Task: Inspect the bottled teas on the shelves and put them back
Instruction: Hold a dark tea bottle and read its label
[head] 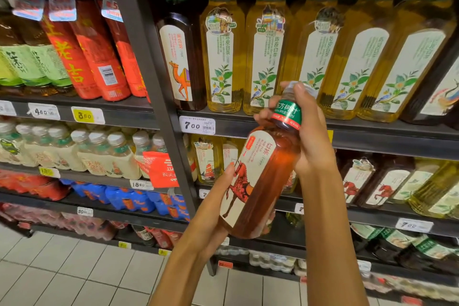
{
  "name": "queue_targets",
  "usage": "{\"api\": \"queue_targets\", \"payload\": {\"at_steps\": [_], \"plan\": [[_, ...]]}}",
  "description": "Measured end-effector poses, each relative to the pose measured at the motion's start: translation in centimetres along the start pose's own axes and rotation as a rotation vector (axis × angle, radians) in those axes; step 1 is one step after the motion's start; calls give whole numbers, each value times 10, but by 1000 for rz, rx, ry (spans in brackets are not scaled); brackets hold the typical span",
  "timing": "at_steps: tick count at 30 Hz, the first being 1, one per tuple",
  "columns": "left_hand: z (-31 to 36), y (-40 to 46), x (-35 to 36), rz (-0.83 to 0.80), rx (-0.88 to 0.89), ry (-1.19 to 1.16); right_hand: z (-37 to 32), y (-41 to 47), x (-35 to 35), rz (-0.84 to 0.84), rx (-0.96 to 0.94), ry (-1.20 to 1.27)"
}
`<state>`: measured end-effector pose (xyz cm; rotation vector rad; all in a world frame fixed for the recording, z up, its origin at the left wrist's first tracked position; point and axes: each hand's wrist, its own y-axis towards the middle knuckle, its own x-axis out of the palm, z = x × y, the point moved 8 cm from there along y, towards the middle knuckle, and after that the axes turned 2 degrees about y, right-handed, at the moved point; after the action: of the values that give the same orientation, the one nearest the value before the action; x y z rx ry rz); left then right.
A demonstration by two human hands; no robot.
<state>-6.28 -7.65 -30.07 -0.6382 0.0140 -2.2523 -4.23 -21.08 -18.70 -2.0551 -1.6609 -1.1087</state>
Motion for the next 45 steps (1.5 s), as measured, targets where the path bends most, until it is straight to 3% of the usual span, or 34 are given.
{"api": "queue_targets", "payload": {"at_steps": [3, 7, 12, 16, 19, 22, 27, 33, 36, 41, 45], "plan": [[10, -1, -5, 138, 125, 182, -3, -1, 0, 25, 11, -132], [19, -3, -5, 169, 207, 308, 1, -2, 1, 69, 30, -253], [13, -5, -2, 142, 168, 254, 7, -3, 2, 22, 43, -195], [2, -7, -1, 113, 37, -57, 8, -5, 9, -96, 57, -80], [0, -7, 1, 89, 14, -146, 12, -7, 15, -114, 61, 7], [0, -5, -3, 104, 17, -89, 9, -10, 16, -81, 18, -19], [9, 0, -6, 94, 66, 228, 3, -15, 14, 10, -6, -191], [3, 1, -6, 157, 79, 130, 5, -17, 22, -13, 0, -279], [-7, 0, -4, 85, -25, 19, 8, -16, 25, -64, 32, -121], [-16, -3, 5, -143, -138, -16, 12, -19, 29, -114, 46, -125], [1, -5, -16, 91, -38, 208, 11, -18, 21, -46, 23, -124]]}}
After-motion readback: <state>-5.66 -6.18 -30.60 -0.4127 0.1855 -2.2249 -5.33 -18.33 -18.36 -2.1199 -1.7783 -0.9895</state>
